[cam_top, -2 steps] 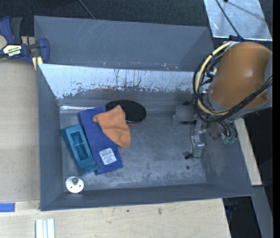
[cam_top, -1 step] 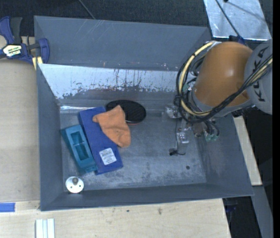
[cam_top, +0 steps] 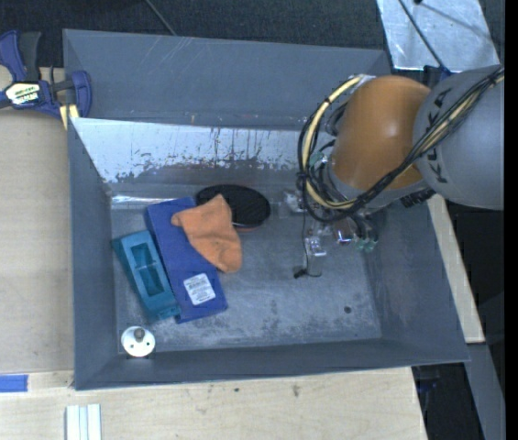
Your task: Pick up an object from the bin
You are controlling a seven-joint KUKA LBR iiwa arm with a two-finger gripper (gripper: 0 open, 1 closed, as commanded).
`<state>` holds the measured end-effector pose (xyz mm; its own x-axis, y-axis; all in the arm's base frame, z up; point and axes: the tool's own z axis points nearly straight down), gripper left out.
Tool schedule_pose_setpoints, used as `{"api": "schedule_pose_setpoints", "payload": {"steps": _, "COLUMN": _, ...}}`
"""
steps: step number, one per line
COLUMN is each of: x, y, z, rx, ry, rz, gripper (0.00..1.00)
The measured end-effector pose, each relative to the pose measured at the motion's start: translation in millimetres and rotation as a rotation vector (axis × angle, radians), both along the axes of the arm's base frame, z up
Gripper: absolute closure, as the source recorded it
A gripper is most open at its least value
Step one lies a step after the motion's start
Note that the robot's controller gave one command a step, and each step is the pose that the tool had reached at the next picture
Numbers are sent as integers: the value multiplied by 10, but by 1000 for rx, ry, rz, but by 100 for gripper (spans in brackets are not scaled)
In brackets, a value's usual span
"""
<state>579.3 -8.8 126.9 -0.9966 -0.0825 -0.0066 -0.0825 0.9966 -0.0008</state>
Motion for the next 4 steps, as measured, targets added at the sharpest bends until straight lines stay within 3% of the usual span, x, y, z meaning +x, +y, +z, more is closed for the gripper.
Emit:
{"api": "schedule_pose_setpoints", "payload": {"steps": 1, "x": -103, "y": 486, "z": -259, "rx": -3, "ry": 3, "rz": 283, "gripper": 0}}
{"api": "schedule_pose_setpoints", "payload": {"steps": 2, "x": -136, "y": 772, "z": -391, "rx": 2, "ry": 7, "rz": 312, "gripper": 0}}
{"api": "schedule_pose_setpoints", "payload": {"steps": 3, "x": 9, "y": 774, "z": -333, "rx": -1, "ry": 11, "rz": 25, "gripper": 0}}
{"api": "schedule_pose_setpoints", "payload": {"steps": 4, "x": -243, "y": 1337, "z": -137, "rx": -1, "ry": 6, "rz": -72, "gripper": 0}}
